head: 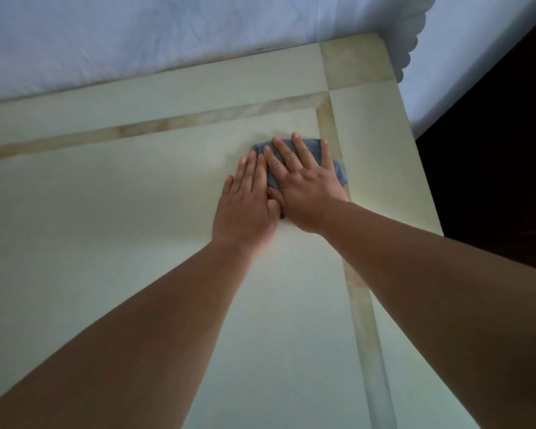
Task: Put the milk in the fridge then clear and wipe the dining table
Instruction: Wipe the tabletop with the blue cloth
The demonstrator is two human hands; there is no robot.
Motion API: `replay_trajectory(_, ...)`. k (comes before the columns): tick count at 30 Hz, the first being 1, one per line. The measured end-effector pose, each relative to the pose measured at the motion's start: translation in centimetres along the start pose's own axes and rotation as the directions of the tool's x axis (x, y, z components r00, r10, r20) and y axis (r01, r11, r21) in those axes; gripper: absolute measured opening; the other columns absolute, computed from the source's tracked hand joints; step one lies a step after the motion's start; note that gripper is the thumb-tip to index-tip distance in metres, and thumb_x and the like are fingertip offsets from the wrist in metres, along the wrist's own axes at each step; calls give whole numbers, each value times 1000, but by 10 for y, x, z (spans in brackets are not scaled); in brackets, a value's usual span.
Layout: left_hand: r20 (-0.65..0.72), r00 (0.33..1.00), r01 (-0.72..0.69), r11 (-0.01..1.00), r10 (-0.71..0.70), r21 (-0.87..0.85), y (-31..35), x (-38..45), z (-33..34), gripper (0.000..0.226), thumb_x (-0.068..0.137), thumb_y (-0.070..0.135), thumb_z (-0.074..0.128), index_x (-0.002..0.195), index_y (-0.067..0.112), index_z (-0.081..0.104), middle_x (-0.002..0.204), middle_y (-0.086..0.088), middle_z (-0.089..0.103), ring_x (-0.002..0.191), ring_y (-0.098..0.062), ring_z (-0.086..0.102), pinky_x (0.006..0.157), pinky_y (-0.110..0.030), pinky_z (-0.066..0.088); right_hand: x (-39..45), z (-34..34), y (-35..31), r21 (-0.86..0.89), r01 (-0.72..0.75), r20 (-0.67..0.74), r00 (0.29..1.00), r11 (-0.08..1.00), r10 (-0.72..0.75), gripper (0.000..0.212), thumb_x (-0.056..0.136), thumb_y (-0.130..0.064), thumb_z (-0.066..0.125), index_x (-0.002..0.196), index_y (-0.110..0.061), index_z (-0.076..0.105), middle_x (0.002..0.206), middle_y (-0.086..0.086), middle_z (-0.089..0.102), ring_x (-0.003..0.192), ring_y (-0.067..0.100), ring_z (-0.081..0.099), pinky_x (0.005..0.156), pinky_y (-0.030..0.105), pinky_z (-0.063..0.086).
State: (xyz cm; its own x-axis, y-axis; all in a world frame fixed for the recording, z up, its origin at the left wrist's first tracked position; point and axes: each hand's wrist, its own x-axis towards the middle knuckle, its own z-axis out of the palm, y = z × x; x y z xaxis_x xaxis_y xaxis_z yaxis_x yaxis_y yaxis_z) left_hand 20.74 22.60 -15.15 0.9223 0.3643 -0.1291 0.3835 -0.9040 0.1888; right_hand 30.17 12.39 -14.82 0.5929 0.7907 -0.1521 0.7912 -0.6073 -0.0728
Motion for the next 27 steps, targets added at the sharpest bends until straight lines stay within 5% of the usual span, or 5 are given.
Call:
replay_trajectory(15,-43,995,91,993,-88,76,-6,76,-3,67,95,28,19,157,13,-3,165,-2,-4,151,-11,-5,123,-37,2,84,-9,37,-49,68,-32,997,996,-69,71,98,-60,8,157,-24,-5,166,3,-6,151,30,-9,117,63,1)
replay_trajectory(22,103,989,93,984,-109,151,0,65,-19,58,102,31,13,156,25,-8,164,2,-10,151,-14,-8,122,-42,-1,53,-7,12,36,-189,21,982,981,188,66,101,-51,11,156,-22,-10,165,5,-13,150,32,-13,115,64,-7)
replay_trajectory(27,117,987,93,989,-106,114,13,-1,-14,57,103,34,14,156,24,-5,165,2,-7,152,-16,-6,121,-44,-2,-7,3,-6,42,-192,15,981,981,191,67,101,-52,10,157,-21,-10,165,3,-11,150,31,-14,116,63,-6)
